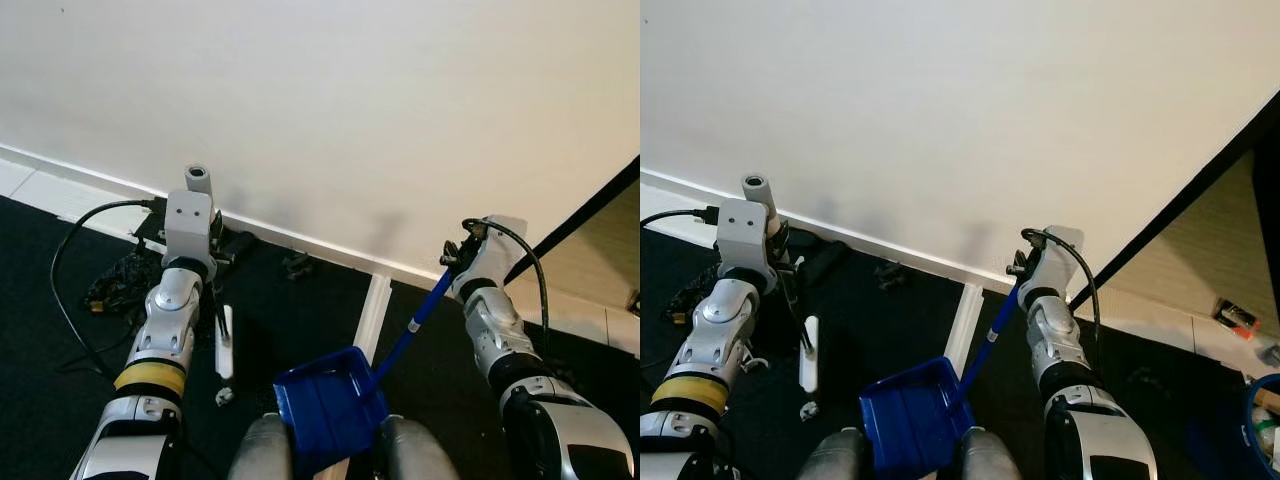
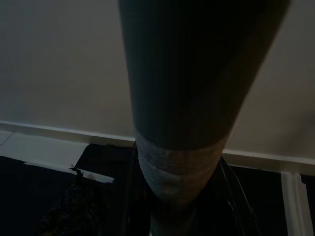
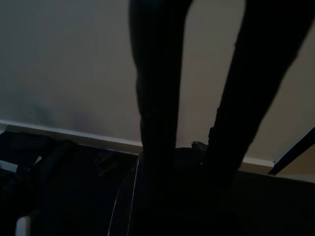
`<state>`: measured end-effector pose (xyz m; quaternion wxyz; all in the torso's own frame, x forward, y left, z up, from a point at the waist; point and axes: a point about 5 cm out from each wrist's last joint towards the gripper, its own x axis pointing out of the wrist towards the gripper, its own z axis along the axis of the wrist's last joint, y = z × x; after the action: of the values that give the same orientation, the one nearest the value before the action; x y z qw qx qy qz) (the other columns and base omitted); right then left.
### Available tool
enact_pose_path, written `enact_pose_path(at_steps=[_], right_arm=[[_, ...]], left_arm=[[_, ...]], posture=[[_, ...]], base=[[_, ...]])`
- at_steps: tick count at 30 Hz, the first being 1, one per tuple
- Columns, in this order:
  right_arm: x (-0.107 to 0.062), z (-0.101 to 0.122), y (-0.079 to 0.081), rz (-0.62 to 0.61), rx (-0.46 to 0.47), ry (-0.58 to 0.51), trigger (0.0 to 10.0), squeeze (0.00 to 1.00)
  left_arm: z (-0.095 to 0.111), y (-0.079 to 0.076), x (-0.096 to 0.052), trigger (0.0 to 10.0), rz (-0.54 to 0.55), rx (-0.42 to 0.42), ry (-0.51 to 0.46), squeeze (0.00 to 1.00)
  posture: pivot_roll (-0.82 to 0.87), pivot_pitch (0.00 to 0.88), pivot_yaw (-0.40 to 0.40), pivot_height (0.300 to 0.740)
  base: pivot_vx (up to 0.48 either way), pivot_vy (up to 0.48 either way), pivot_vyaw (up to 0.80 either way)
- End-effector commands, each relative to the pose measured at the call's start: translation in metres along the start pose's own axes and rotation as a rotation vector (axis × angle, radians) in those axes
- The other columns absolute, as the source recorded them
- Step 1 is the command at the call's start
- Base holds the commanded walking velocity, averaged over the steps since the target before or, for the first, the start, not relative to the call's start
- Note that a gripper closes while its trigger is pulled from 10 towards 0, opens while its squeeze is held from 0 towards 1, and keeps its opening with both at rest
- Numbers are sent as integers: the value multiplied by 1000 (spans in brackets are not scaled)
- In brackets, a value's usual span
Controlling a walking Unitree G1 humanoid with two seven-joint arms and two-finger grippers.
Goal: Sweep floor
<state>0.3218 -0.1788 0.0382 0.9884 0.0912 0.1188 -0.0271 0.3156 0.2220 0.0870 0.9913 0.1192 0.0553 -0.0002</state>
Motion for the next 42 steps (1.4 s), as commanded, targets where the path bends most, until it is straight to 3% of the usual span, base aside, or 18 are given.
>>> enact_pose_path(at_steps=[1, 24, 26, 32, 42], right_arm=[[0, -1, 2, 17, -9, 3, 10000, 0], [2, 3, 7, 53, -38, -8, 10000, 0], [1, 4, 1, 11, 14, -22, 10000, 0], [0, 3, -2, 3, 10, -19, 10000, 0], [-3, 0, -12, -34, 23, -18, 10000, 0]], left_arm=[[6, -3, 1, 10000, -7, 7, -25, 0], [7, -8, -6, 10000, -17, 18, -26, 0], [9, -8, -4, 10000, -26, 26, -34, 0], [13, -8, -2, 10000, -41, 40, -43, 0], [17, -15, 0, 10000, -88, 53, -53, 0]], posture=[[113, 105, -43, 740], [122, 89, -66, 740], [121, 84, -67, 740], [121, 84, -67, 740], [121, 79, -52, 740]], base=[[0, 0, 800], [0, 0, 800], [0, 0, 0], [0, 0, 0], [0, 472, 0]])
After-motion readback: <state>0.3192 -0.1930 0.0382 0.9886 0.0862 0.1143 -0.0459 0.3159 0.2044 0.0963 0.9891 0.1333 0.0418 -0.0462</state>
